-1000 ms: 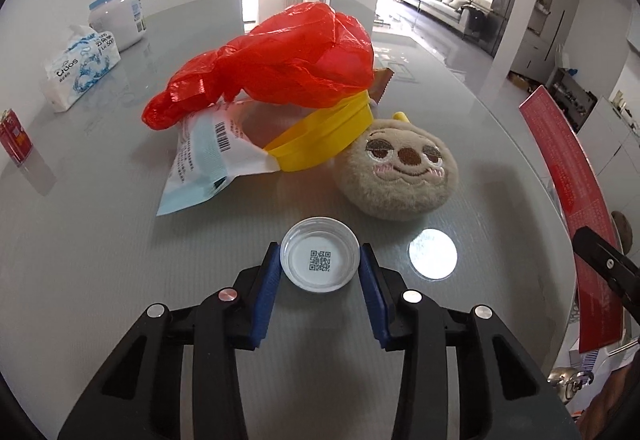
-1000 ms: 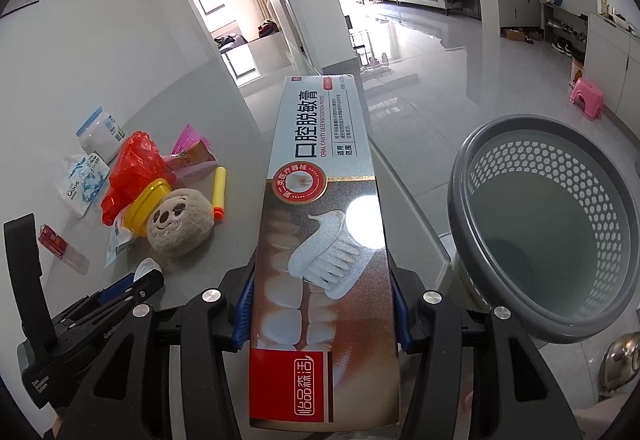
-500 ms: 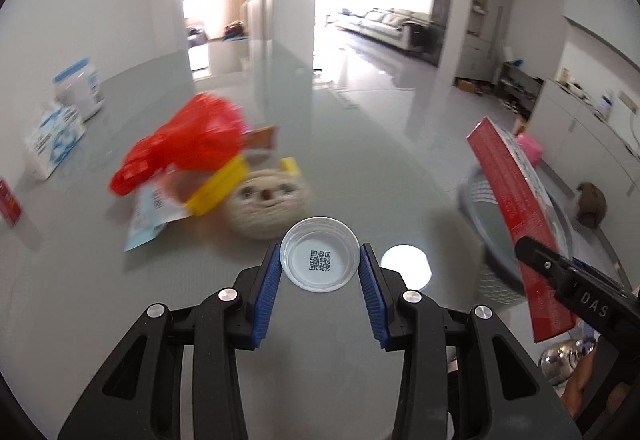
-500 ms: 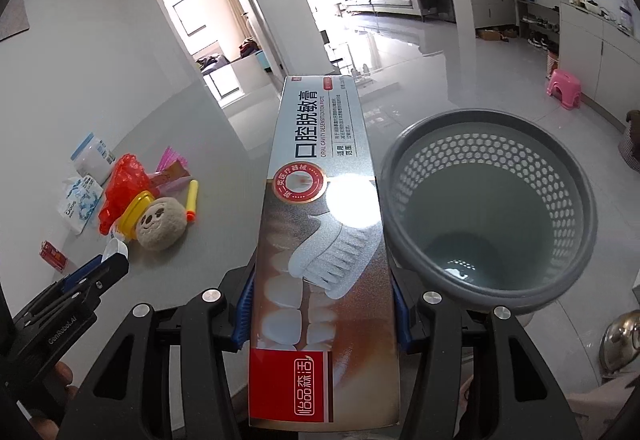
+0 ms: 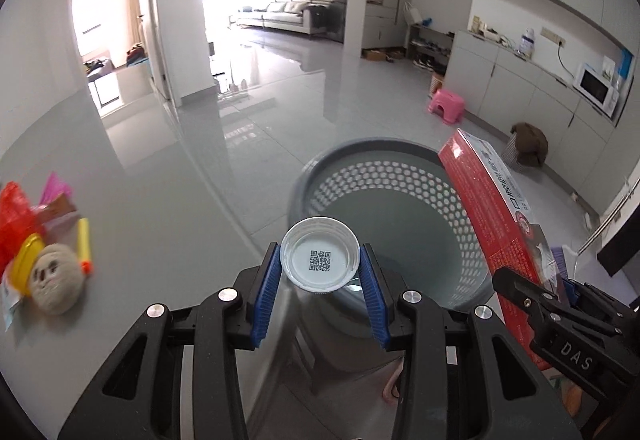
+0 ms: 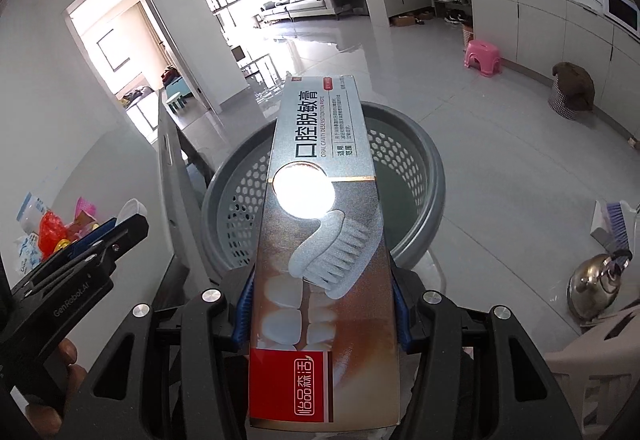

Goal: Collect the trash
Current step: 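Carry both items over the wastebasket and open both tools to drop them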

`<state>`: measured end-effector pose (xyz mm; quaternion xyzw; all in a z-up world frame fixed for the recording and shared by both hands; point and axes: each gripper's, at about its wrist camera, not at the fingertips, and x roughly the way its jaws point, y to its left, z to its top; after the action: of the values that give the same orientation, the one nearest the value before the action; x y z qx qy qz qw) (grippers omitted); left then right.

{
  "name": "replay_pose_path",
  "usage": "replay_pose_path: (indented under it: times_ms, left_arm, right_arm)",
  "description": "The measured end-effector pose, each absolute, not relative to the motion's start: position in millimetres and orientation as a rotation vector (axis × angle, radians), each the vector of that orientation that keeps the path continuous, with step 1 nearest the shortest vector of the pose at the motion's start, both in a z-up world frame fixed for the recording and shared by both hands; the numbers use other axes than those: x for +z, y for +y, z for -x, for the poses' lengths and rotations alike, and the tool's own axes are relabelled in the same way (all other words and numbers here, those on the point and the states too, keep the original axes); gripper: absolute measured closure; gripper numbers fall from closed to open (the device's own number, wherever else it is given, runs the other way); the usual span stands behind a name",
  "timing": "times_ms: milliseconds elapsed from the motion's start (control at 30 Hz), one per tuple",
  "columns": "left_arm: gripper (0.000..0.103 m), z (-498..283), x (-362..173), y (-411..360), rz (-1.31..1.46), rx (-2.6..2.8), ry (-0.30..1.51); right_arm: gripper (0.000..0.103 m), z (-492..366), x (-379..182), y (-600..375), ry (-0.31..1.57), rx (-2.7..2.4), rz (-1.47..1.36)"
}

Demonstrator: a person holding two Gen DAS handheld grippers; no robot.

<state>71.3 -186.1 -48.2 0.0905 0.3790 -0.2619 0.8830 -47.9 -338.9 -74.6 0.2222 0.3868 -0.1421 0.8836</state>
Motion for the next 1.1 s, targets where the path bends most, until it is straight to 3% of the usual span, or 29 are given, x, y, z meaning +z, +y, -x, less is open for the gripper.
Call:
replay_pose_path:
  times_ms: [267, 767, 800, 900, 1100]
  left_arm:
    - [0.064, -97.5, -68.2, -228.3, -0.236, -0.559, 0.835]
    - [0.063, -108.2, -80.7, -240.6, -0.250, -0.556, 0.888]
    - [0.062, -110.3, -81.0, -241.9, -0.248, -0.557, 0.892]
    - [0.036, -114.3, -79.4, -243.3, -0.244, -0.539, 0.885]
    - [0.035, -114.1, -79.7, -237.7, -0.232, -0.519, 0.881]
  right_arm:
    - [0.052, 25.1, -86.5, -362.6, 0.849, -0.273, -0.492]
    - [0.052, 8.5, -100.9, -367.9, 0.902, -0.272, -0.512]
    - [0.052, 8.4, -98.9, -369.3, 0.893, -0.277, -0.518]
    - [0.045, 12.5, -98.9, -371.2, 0.882, -0.279, -0.516]
    - [0.042, 18.4, -93.6, -374.0, 0.849, -0.290, -0.517]
